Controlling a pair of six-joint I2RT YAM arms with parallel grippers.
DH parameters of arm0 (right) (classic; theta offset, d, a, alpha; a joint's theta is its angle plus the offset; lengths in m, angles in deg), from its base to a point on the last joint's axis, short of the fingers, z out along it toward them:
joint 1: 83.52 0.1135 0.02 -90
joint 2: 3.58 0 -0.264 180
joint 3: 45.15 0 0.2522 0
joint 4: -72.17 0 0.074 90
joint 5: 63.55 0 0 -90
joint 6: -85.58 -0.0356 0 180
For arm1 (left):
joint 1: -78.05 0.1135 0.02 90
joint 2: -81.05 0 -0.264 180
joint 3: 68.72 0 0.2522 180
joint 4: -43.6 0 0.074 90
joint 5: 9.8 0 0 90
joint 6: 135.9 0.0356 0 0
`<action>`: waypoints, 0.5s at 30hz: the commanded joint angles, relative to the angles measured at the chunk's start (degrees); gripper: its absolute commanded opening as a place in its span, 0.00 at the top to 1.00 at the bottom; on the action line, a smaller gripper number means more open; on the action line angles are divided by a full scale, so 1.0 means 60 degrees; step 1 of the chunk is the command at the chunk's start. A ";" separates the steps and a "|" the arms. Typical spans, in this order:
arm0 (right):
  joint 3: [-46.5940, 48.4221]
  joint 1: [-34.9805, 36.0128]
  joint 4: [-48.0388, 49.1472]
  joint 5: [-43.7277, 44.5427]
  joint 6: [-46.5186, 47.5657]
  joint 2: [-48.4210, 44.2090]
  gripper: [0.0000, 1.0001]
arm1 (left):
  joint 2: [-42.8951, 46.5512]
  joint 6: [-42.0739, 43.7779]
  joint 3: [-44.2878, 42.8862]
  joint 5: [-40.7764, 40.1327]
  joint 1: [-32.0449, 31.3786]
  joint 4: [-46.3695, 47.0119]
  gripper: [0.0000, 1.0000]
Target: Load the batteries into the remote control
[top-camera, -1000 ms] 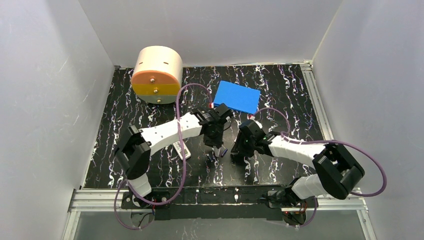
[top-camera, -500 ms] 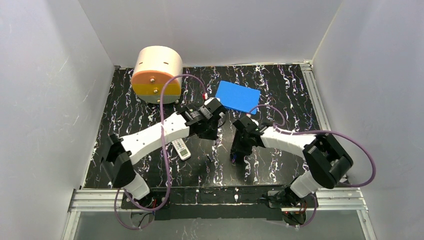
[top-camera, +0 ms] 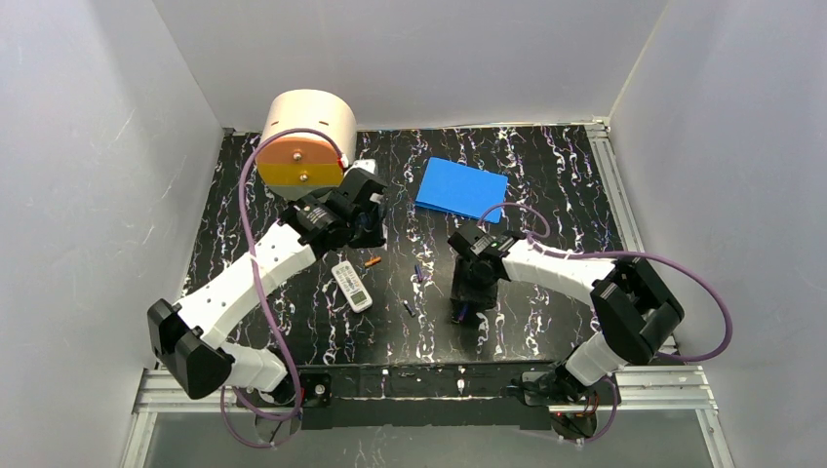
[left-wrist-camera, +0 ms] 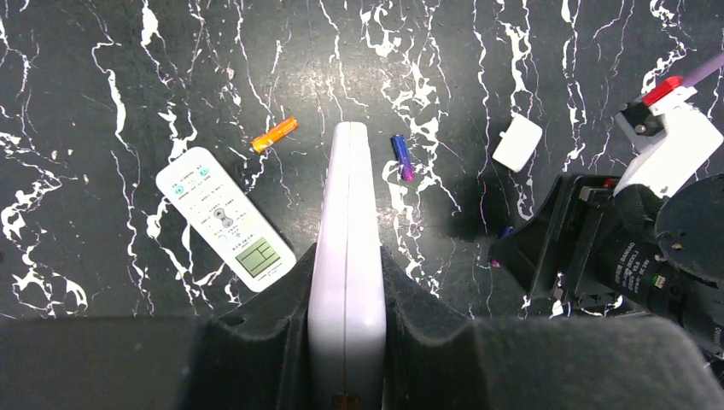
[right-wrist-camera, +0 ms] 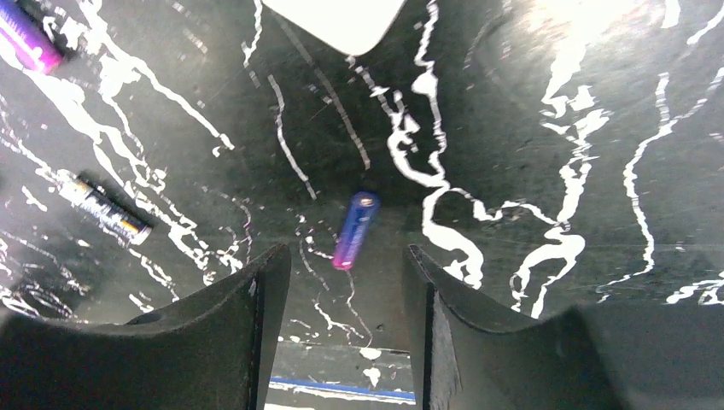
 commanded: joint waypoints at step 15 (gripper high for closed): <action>0.0436 0.0473 -0.0629 0.1064 -0.0542 0.0853 0.65 | 0.1412 0.0717 0.0712 0.0688 0.0601 0.0463 1.00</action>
